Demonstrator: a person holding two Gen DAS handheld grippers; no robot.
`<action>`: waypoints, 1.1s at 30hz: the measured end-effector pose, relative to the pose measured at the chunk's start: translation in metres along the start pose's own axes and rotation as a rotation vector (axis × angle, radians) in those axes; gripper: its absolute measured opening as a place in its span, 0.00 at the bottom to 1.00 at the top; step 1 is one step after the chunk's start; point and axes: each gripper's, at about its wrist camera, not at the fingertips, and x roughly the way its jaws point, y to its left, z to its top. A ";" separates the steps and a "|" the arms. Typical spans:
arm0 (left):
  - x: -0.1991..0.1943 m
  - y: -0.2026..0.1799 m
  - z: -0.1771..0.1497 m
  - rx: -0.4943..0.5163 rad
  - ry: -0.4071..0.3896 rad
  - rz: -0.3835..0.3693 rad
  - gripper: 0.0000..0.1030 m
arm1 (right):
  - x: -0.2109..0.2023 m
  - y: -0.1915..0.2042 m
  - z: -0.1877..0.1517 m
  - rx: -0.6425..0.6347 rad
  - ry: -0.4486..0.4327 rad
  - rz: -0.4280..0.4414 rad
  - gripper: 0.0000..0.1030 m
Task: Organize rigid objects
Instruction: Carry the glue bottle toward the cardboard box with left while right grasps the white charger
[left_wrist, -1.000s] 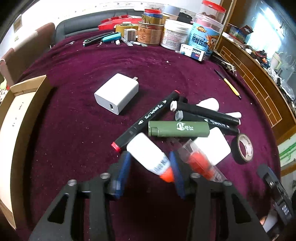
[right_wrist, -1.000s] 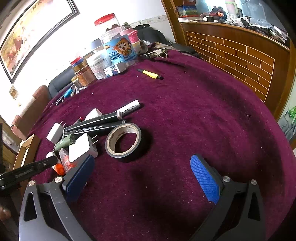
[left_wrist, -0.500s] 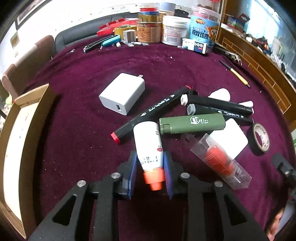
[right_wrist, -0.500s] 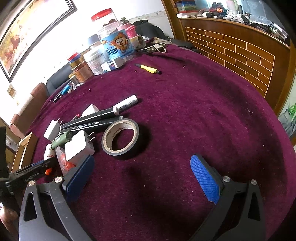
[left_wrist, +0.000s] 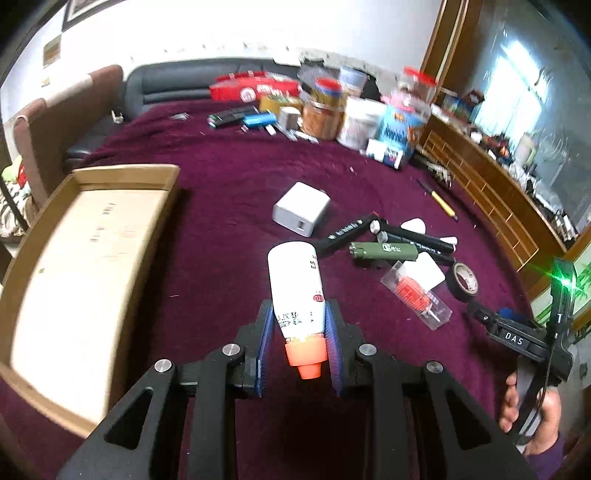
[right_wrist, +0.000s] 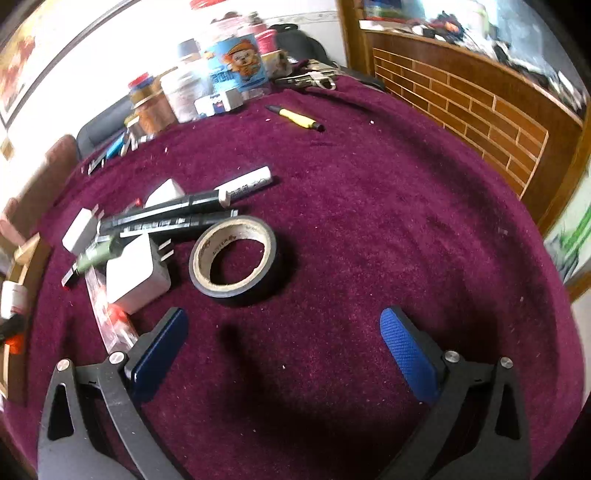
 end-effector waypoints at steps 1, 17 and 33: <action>-0.011 0.006 -0.003 -0.001 -0.026 0.005 0.22 | -0.006 0.006 0.000 -0.025 -0.007 -0.013 1.00; -0.079 0.080 -0.013 -0.051 -0.210 0.137 0.22 | 0.011 0.204 0.076 -0.113 0.170 0.408 1.00; -0.060 0.157 -0.008 -0.131 -0.208 0.242 0.22 | 0.121 0.276 0.102 -0.031 0.336 0.047 0.83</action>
